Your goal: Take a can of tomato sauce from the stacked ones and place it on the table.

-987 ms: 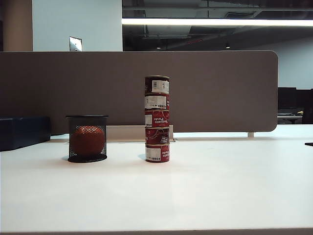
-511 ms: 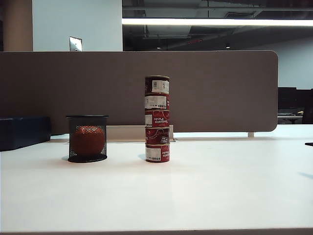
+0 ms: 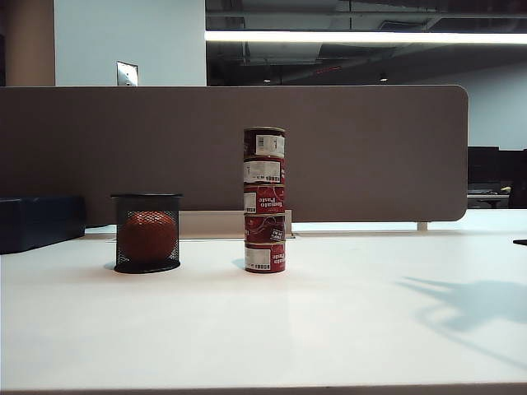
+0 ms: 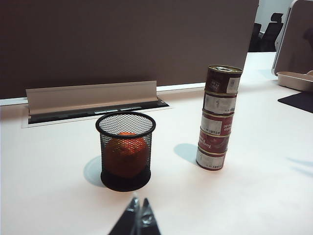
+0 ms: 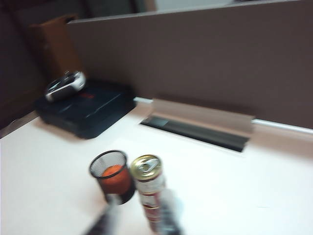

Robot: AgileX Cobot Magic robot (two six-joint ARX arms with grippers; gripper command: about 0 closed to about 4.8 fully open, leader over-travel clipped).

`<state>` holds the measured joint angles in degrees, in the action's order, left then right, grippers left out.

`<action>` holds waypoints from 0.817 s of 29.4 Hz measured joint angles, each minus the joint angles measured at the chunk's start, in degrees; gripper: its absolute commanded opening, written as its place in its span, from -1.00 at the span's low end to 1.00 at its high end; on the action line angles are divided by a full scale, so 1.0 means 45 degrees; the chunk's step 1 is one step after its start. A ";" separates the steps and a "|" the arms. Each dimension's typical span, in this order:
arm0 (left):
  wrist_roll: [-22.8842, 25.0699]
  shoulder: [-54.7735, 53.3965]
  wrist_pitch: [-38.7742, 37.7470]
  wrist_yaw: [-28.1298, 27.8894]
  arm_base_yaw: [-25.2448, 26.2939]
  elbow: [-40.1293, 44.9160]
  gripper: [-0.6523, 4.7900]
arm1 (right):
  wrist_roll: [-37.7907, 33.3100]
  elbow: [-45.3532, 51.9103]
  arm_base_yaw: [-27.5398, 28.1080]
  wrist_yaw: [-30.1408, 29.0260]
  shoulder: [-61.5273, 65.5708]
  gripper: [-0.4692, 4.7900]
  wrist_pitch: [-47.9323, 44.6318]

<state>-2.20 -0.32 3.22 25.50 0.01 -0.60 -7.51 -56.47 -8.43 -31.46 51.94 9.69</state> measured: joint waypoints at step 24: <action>0.0000 0.0000 -0.0005 0.0612 -0.0005 0.0000 -0.78 | -0.0049 -0.3502 -0.3492 0.1093 0.6635 1.00 -0.0578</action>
<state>-2.20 -0.32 3.20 28.25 -0.01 -0.60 -7.73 -72.23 -24.14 -26.55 81.80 7.09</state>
